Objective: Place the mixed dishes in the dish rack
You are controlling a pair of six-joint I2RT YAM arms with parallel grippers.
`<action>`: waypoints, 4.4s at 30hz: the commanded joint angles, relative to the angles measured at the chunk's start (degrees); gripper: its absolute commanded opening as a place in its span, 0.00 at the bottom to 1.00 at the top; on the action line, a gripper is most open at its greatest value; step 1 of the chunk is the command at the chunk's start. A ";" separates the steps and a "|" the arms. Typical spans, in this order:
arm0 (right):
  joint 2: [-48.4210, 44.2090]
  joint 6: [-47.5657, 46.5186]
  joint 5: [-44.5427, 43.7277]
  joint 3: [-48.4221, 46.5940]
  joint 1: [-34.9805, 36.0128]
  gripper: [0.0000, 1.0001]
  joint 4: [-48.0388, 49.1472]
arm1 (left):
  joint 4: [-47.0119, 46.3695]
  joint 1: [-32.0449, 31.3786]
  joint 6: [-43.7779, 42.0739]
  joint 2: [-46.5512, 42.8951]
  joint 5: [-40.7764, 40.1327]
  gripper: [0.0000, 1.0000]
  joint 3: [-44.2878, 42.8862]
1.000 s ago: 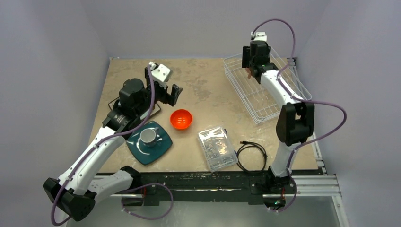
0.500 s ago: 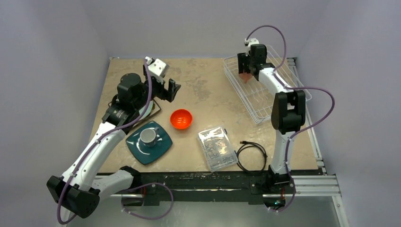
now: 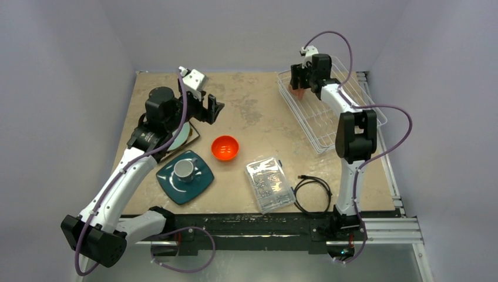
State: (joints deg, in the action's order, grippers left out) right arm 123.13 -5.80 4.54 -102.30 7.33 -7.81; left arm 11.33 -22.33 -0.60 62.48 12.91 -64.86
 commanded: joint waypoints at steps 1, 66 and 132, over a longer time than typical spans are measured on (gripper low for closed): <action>0.53 1.35 3.89 -3.61 0.04 0.00 5.87 | -2.10 1.29 2.30 0.23 2.47 0.73 -2.72; -62.93 32.69 -18.17 47.54 30.44 0.99 -13.98 | 8.74 -10.92 22.64 14.53 -17.22 0.65 -5.10; -69.66 27.01 -8.02 54.30 33.90 0.99 1.31 | -44.27 -3.42 67.62 24.10 35.67 0.00 2.70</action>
State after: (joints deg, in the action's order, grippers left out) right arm 54.50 23.51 -2.39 -45.63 39.00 -11.51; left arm -14.70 -25.47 52.75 82.85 37.58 -63.81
